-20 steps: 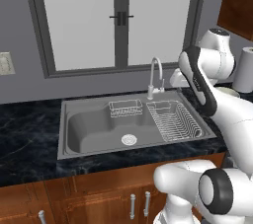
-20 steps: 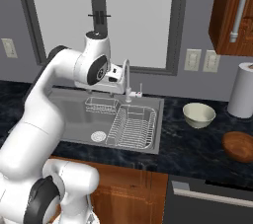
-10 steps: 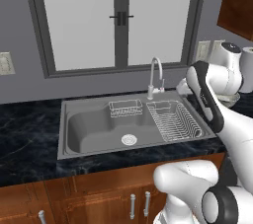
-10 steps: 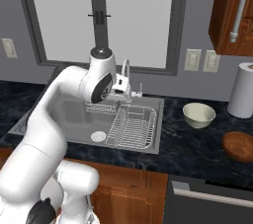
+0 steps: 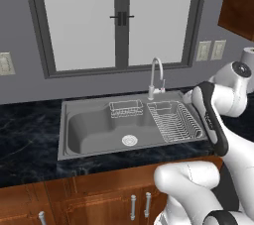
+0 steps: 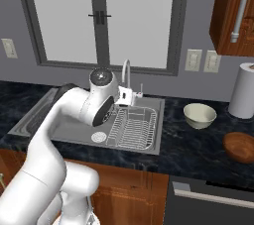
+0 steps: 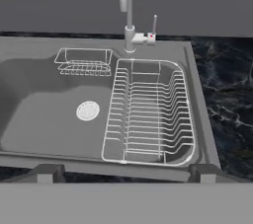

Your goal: Rinse each bowl for a few seconds and place them down in the sink or on the counter.

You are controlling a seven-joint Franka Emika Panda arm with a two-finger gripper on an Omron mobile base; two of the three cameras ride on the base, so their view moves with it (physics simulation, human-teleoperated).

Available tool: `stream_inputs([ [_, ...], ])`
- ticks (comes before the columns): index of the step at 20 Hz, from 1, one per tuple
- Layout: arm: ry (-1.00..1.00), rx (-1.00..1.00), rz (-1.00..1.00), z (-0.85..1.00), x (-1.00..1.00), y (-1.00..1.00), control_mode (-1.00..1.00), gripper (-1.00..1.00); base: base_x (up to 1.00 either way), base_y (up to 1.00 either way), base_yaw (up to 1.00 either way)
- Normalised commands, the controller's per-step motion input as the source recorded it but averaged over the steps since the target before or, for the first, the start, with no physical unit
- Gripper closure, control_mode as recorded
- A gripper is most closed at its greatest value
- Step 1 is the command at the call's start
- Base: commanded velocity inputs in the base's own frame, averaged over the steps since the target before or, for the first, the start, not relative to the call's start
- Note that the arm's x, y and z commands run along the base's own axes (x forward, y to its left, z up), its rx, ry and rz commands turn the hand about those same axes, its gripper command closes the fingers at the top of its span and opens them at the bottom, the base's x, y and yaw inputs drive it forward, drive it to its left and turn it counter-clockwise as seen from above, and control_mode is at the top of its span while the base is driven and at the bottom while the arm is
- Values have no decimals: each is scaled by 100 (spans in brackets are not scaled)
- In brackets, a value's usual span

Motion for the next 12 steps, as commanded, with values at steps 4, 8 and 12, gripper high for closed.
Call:
stream_inputs([
  [4, -20, 0, 1, -5, 1, -23, -100, -100, 0, 0, 0],
  [8, -21, 0, 4, -12, 2, -26, -100, -100, 0, 0, 0],
  [12, -26, 0, 7, -14, 2, -20, -100, -100, 0, 0, 0],
])
